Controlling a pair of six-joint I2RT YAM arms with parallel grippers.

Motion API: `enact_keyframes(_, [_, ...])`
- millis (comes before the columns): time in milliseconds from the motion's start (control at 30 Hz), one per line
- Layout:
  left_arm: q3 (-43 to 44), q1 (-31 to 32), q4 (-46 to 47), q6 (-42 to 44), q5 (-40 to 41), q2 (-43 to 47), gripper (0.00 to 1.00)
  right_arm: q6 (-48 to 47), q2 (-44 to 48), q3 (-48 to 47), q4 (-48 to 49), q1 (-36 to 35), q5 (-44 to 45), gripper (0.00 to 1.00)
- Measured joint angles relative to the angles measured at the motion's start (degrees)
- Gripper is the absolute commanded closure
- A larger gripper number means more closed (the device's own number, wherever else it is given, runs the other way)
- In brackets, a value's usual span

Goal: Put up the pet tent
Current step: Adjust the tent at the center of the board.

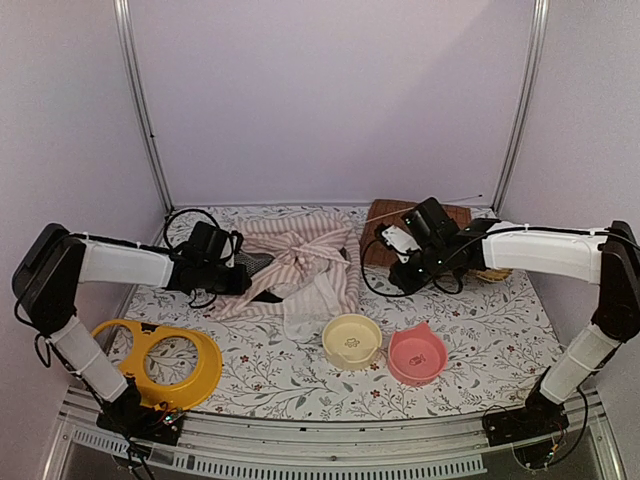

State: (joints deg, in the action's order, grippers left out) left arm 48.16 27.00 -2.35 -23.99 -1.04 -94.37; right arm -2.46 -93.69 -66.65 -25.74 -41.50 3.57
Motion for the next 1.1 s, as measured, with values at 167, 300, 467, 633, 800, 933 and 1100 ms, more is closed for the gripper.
enact_keyframes(167, [-2.99,4.52,0.28,-2.08,-1.25,4.68,0.87,0.96,5.29,2.86,-1.51,0.24,0.04,0.46])
enact_keyframes(300, [-3.76,5.14,-0.52,-2.78,-0.59,9.09,0.69,1.44,7.08,-0.59,-3.13,-0.09,-0.96,0.29])
enact_keyframes(467, [-3.76,3.74,-2.56,-3.80,2.03,18.14,0.56,1.38,5.79,-11.13,-4.72,-0.81,-1.86,0.25])
enact_keyframes(633, [-3.69,-4.22,-2.62,-4.96,1.55,24.17,0.50,1.33,-3.26,-23.65,-4.11,-2.93,-2.49,0.34])
enact_keyframes(800, [-2.40,-13.49,0.72,-6.12,-3.43,18.27,0.39,0.83,-17.99,-34.25,-2.14,-5.53,-4.09,0.32])
enact_keyframes(933, [1.60,-15.30,3.17,-6.75,-6.45,5.44,0.33,-0.33,-29.07,-43.50,-0.98,-6.19,-5.35,0.23])
enact_keyframes(1100, [4.55,-15.30,4.02,-7.13,-9.51,-5.97,0.37,-2.43,-41.55,-57.00,0.83,-6.05,-6.03,0.22])
